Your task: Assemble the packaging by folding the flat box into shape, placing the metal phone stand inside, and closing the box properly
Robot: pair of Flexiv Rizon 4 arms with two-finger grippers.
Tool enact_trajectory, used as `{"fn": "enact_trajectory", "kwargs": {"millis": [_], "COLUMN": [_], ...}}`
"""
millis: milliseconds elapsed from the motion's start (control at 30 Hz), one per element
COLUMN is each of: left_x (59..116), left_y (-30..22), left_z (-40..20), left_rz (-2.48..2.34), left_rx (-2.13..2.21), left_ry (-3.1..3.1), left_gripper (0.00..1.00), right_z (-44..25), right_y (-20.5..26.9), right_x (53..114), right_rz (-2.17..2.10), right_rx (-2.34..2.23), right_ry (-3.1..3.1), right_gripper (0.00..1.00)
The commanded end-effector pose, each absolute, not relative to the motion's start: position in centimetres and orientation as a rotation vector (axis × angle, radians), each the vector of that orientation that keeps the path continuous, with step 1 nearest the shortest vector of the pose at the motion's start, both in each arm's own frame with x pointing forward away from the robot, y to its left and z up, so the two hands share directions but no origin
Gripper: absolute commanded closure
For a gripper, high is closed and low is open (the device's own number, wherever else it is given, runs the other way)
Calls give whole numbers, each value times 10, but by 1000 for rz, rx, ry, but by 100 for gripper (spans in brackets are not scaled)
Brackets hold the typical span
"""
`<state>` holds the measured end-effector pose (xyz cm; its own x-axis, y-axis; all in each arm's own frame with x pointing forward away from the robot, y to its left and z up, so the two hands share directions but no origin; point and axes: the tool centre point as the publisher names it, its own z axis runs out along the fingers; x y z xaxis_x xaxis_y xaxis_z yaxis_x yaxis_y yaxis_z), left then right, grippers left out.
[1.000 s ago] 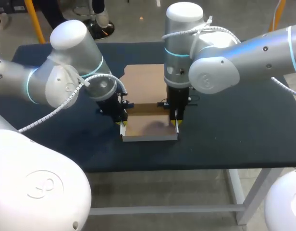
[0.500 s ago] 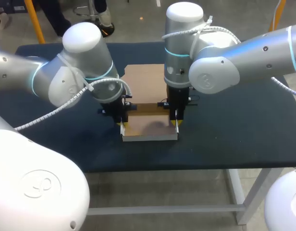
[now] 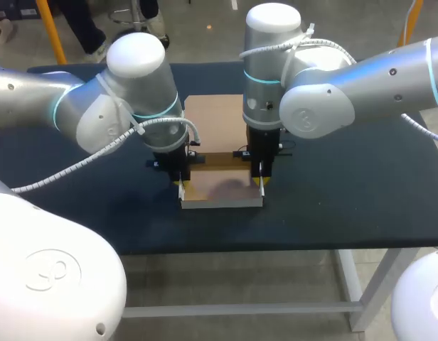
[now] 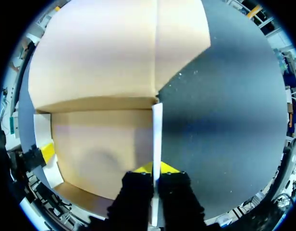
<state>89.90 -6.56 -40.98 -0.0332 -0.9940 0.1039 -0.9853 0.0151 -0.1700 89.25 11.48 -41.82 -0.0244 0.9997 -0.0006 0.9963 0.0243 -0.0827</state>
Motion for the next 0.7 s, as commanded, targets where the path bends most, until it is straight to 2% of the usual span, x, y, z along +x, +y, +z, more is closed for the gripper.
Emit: {"fn": "enact_trajectory", "kwargs": {"millis": [33, 100, 133, 167, 433, 700], "left_x": [898, 897, 897, 897, 895, 894], "left_y": [-70, -70, -70, -70, -70, -69], "left_z": [-412, -411, -411, -411, -408, -406], "left_rz": [-230, -232, -233, -233, -239, -228], "left_rx": [-2127, -2126, -2125, -2124, -2118, -2117], "left_ry": [2166, 2166, 2166, 2165, 2161, 2167], "left_gripper": [100, 100, 100, 100, 100, 100], "right_z": [-413, -411, -410, -409, -400, -376], "right_y": [116, 117, 117, 117, 115, 103], "right_x": [890, 888, 887, 886, 878, 859], "right_rz": [79, 71, 63, 54, -12, -147], "right_rx": [-2137, -2130, -2122, -2111, -1975, -1585], "right_ry": [-2226, -2239, -2248, -2255, -2347, -2635], "right_gripper": [74, 50, 20, 0, 0, 0]}}
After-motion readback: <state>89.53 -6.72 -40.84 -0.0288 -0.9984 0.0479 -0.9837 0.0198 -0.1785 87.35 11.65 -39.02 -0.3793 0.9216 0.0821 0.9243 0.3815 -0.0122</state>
